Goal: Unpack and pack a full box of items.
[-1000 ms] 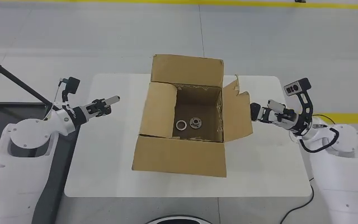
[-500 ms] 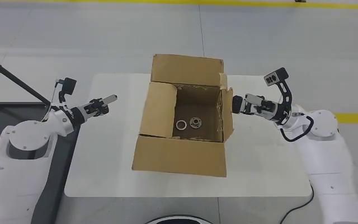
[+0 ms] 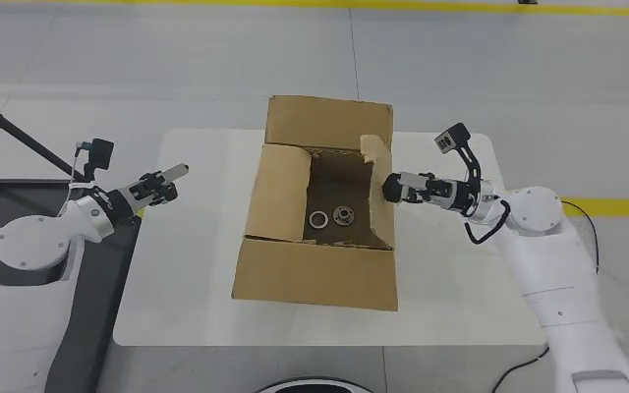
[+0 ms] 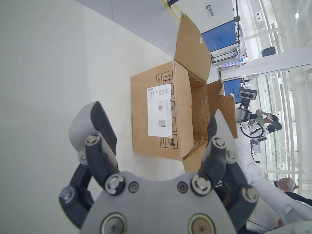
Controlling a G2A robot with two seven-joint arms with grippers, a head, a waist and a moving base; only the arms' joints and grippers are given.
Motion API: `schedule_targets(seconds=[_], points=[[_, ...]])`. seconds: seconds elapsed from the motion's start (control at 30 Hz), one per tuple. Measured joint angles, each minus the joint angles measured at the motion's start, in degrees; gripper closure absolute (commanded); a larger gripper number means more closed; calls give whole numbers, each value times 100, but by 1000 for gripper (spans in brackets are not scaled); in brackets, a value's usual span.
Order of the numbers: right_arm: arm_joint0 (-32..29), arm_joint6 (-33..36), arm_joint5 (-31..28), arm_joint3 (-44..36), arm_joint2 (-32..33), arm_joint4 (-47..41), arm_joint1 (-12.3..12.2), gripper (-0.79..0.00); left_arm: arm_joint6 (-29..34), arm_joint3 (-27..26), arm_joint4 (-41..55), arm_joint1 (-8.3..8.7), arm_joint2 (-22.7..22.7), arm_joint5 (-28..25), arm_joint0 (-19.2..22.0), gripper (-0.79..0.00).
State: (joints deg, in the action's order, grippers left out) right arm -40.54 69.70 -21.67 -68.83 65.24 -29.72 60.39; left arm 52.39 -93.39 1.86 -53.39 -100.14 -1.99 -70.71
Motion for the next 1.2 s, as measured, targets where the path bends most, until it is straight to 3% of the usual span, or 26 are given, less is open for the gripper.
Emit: schedule_targets(seconds=[0.63,1.0,1.2], points=[[186,-75,22,159,-378,770,72,-785,-1,0,-2,0,1,-1,0,-785],[273,-37,-95,-30,206,235,-27,-785,-1,0,-2,0,1,-1,0,-785],[583,-177,-388,301,382,96,-24,-785,-1,0,-2,0,1,-1,0,-785]])
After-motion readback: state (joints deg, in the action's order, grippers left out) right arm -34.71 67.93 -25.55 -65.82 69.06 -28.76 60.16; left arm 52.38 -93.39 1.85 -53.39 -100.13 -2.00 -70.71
